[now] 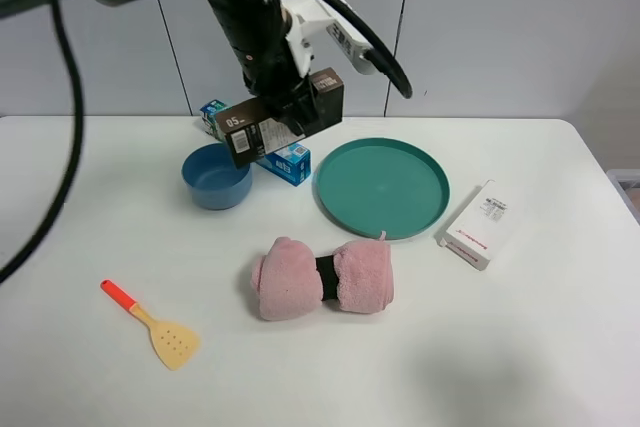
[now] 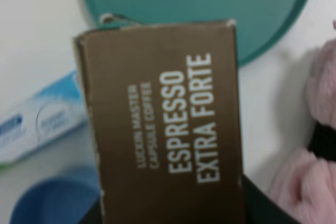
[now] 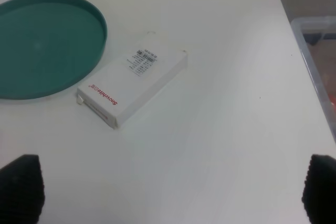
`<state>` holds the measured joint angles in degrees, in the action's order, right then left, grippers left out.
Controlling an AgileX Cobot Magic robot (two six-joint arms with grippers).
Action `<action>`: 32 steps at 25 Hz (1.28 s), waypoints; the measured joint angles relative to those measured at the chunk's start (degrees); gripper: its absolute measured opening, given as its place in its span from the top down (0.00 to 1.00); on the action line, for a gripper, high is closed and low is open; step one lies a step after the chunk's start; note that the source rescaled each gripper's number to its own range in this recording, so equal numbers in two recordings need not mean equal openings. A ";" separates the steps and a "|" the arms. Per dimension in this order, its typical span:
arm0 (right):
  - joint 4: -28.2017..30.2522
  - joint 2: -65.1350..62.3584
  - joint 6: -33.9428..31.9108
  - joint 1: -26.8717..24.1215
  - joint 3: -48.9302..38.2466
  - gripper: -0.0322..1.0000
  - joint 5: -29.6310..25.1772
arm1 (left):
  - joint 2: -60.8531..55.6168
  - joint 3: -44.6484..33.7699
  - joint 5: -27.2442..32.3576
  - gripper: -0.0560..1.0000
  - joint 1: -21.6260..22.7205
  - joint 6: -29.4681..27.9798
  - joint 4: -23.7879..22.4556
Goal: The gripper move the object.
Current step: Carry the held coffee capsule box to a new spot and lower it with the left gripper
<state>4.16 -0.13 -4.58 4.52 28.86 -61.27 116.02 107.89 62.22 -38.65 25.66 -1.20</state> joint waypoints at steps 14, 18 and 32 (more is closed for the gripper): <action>0.00 0.00 0.00 0.00 0.00 0.00 0.00 | 10.58 2.28 -13.01 0.92 -0.68 19.61 7.77; 0.00 0.00 0.00 0.00 0.00 0.00 0.00 | 12.72 2.28 -14.07 0.92 -2.33 28.45 6.71; 0.00 0.00 0.00 0.00 0.00 0.00 0.00 | 16.75 2.34 -19.16 0.92 -3.96 43.89 5.50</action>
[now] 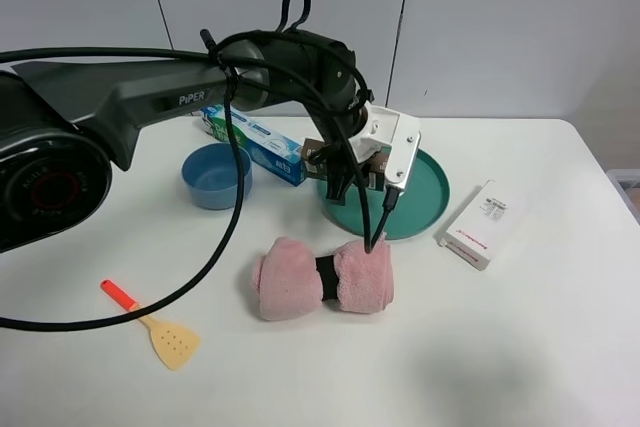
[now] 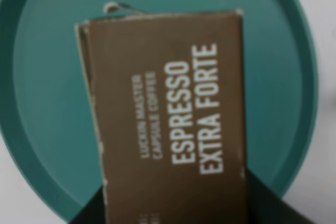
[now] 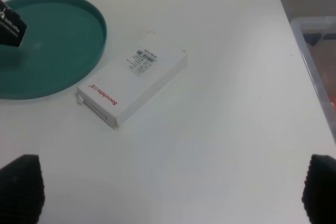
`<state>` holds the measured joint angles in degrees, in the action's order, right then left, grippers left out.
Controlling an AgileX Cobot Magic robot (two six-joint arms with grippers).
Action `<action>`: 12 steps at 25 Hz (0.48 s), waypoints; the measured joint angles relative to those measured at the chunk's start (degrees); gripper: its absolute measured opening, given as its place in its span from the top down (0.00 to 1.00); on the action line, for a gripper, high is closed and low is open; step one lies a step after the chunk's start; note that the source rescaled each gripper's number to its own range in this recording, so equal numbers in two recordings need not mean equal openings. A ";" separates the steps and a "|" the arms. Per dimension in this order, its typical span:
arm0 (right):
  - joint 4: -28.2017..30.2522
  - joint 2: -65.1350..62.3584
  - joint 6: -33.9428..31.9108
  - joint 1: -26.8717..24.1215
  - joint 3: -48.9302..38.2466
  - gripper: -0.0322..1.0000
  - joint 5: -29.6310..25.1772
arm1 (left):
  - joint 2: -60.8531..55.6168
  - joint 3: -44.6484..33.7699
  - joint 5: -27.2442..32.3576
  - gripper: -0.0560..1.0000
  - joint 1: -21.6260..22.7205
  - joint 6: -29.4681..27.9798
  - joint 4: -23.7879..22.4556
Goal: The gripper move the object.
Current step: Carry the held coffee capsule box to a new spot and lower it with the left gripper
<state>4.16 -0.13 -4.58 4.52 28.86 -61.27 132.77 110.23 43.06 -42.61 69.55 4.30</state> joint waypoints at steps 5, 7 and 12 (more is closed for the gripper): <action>0.00 0.00 0.00 0.00 0.00 0.00 0.00 | 1.80 0.00 -3.27 0.92 -0.28 0.00 0.12; 0.00 0.00 0.00 0.00 0.00 0.00 0.00 | 2.53 0.00 -5.24 0.92 -0.28 0.00 0.12; 0.00 0.00 0.00 0.00 0.00 0.00 0.00 | 4.22 0.00 -8.39 0.92 -0.33 0.00 1.99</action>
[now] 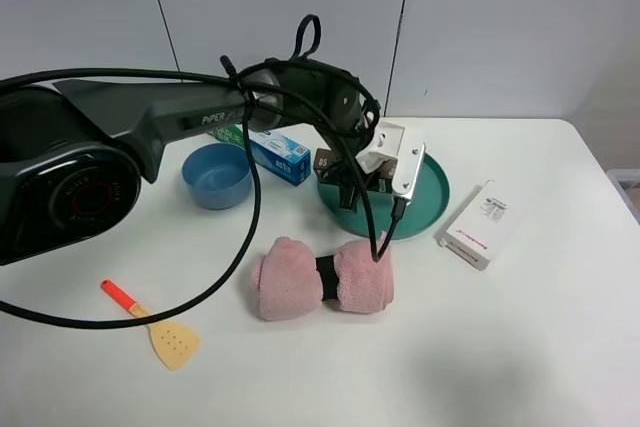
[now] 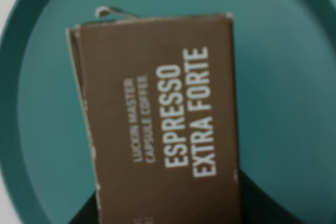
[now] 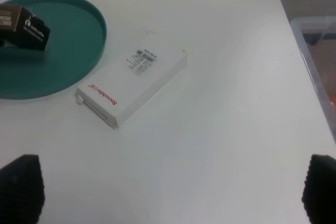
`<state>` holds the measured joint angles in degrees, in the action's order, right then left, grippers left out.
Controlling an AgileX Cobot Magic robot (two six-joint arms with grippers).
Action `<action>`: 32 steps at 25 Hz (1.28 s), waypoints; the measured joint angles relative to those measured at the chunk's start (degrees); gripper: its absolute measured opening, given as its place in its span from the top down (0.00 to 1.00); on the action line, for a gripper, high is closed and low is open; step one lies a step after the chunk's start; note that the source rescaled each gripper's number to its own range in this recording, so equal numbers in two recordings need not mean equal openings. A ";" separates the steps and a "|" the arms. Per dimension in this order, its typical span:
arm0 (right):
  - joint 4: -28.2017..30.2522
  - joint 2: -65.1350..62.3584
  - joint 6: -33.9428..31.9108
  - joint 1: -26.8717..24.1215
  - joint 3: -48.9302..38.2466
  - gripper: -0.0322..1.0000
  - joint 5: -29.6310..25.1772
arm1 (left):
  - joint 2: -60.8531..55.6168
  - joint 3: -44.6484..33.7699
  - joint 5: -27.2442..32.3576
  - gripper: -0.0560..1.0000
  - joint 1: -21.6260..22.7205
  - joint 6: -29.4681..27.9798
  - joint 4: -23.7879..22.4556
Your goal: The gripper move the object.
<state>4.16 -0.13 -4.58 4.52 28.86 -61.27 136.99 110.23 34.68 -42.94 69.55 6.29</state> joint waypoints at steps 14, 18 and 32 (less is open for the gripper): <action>0.00 0.00 0.00 0.00 0.00 0.00 0.00 | 1.75 0.00 0.42 0.90 -0.06 -1.37 6.00; 0.00 0.00 0.00 0.00 0.00 0.00 0.00 | 1.75 0.00 -0.42 0.44 -0.06 -7.32 6.48; 0.00 0.00 0.00 0.00 0.00 0.00 0.00 | -7.63 0.00 9.06 0.16 -0.26 -34.30 2.29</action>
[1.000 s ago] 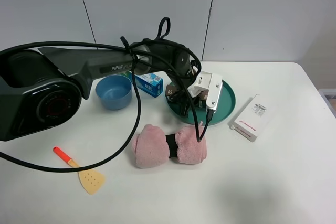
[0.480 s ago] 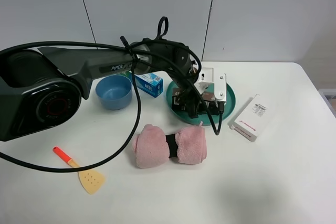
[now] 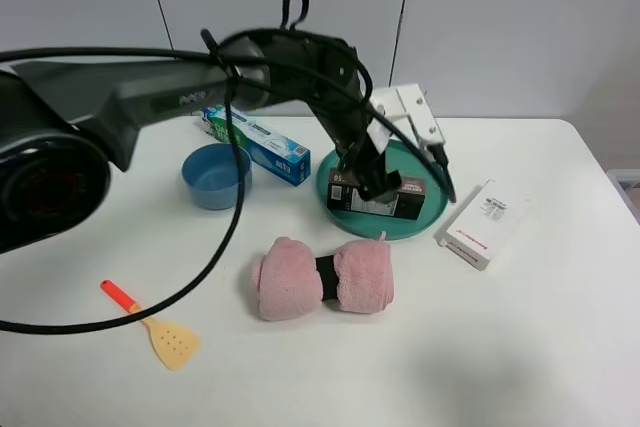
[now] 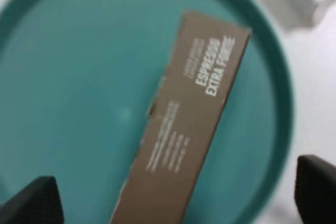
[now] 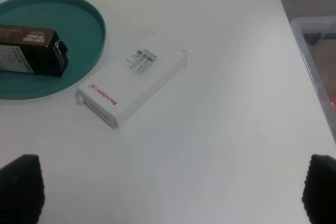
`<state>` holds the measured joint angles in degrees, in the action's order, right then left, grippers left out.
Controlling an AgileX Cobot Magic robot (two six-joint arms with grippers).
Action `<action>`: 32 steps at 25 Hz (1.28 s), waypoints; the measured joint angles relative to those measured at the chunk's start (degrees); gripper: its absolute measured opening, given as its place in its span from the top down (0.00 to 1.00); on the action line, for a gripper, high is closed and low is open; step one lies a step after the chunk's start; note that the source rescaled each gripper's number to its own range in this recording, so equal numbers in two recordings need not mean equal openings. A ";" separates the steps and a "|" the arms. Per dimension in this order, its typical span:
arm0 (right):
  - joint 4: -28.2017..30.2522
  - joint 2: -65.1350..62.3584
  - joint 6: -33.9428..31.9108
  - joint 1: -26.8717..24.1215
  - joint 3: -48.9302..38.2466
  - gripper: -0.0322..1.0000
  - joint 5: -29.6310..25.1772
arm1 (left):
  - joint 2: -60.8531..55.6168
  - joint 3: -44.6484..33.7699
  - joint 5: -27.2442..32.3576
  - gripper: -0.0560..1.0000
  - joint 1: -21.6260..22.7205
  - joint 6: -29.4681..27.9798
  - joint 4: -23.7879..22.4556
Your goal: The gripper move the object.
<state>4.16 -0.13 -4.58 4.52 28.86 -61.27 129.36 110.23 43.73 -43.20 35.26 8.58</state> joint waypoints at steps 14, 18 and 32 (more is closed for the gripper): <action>0.00 0.00 0.00 0.00 0.00 0.00 0.00 | -23.12 0.05 8.62 0.16 14.46 -26.84 -13.04; 0.00 0.00 0.00 0.00 0.00 0.00 0.00 | -28.15 -0.05 11.74 0.16 27.84 -27.39 -15.12; 0.00 0.00 0.00 0.00 0.00 0.00 0.00 | -41.63 -3.49 16.48 0.16 46.30 -27.43 -15.07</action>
<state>4.16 -0.13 -4.58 4.52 28.86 -61.27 87.72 106.73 60.22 3.10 7.83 -6.49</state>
